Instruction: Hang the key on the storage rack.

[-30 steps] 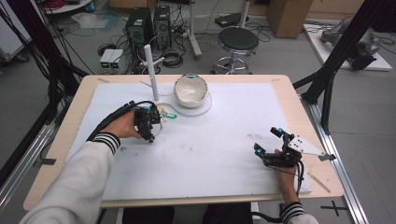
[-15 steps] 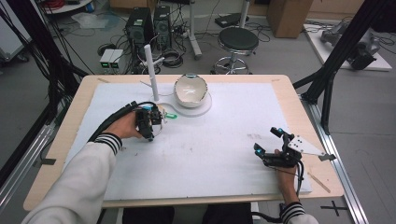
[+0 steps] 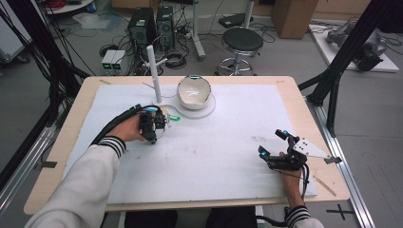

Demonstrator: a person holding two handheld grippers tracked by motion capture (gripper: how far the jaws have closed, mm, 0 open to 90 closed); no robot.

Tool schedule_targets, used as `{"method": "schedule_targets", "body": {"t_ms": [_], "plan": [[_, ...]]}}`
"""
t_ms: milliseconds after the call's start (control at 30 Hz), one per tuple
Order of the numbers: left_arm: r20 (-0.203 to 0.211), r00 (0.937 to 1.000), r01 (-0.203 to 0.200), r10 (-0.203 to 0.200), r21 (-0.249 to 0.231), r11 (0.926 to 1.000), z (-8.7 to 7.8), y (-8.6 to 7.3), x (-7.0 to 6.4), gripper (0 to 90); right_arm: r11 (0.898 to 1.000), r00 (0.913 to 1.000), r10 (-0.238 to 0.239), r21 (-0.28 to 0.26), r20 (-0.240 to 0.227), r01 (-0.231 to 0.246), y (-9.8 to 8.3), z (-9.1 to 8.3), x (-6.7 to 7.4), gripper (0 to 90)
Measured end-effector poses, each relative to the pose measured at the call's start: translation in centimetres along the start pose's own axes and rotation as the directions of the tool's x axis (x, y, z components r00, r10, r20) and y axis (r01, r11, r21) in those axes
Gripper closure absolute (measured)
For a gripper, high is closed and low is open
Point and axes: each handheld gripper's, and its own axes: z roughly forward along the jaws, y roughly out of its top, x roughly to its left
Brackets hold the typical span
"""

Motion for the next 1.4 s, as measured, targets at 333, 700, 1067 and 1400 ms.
{"method": "schedule_targets", "body": {"t_ms": [333, 700, 1067, 1400], "plan": [[0.004, 1.0, -0.008, 0.008, 0.004, 1.0, 0.0, -0.1, 0.0, 83.1, 1.0, 1.0, 0.001, -0.001, 0.0, -0.001, 0.0, 0.0, 0.0, 0.9], [0.023, 0.9997, -0.012, 0.011, 0.016, 0.9998, 0.0, 0.0, 0.1, 85.0, 1.0, 1.0, 0.0, 0.0, 0.0, 0.0, 0.0, 0.0, 0.0, 0.9], [-0.002, 1.0, -0.008, 0.007, -0.042, 0.9991, -1.1, -0.4, 0.4, 85.2, 1.0, 1.0, 0.007, 0.002, 0.001, -0.007, 0.0, 0.0, 0.0, 0.9], [-0.089, 0.9912, 0.077, -0.098, -0.211, 0.9743, -4.9, -2.1, 0.9, 86.7, 1.0, 1.0, 0.002, 0.0, 0.001, -0.002, 0.0, 0.0, 0.0, 0.9]]}}
